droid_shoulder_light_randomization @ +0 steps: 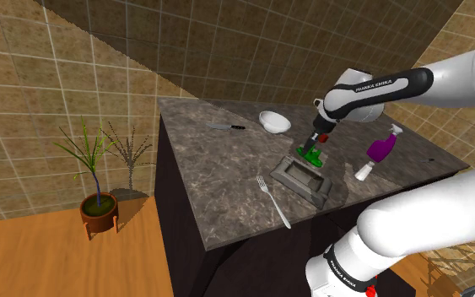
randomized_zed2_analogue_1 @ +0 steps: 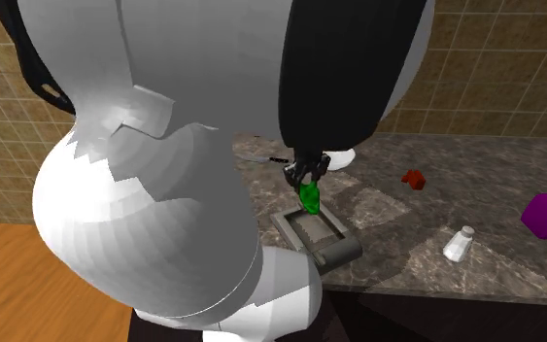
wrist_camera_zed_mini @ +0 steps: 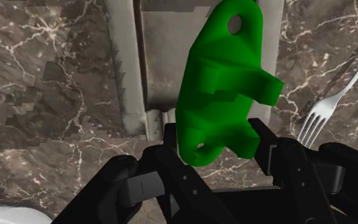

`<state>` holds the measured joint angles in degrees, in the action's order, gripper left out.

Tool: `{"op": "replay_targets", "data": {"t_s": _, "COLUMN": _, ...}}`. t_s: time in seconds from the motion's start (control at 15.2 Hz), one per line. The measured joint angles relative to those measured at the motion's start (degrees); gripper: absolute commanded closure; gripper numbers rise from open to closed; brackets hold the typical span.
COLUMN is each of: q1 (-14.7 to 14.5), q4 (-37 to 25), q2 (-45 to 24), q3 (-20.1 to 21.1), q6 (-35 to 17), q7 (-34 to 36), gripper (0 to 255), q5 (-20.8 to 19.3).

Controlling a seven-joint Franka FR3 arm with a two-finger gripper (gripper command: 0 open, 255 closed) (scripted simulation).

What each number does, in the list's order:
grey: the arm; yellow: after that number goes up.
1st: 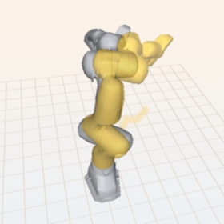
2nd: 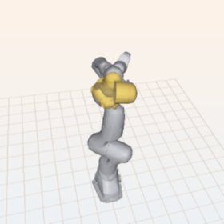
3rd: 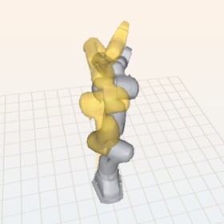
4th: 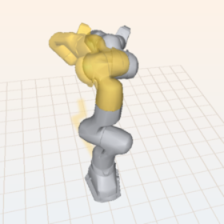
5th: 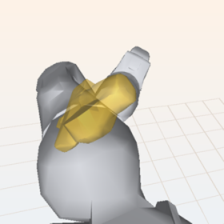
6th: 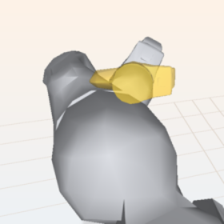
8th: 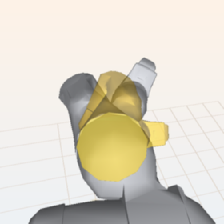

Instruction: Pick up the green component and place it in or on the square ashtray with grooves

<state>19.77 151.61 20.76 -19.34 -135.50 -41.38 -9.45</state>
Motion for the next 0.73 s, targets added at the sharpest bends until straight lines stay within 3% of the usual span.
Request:
{"op": "replay_targets", "data": {"t_s": 0.26, "q1": 3.1, "q4": 3.5, "q2": 3.9, "q3": -2.5, "q6": 0.1, "q7": -3.2, "gripper": 255, "q5": -2.6}}
{"op": "replay_targets", "data": {"t_s": 0.73, "q1": 2.9, "q4": 6.2, "q2": -0.3, "q3": -4.0, "q6": -6.6, "q7": -4.1, "gripper": 255, "q5": -2.6}}
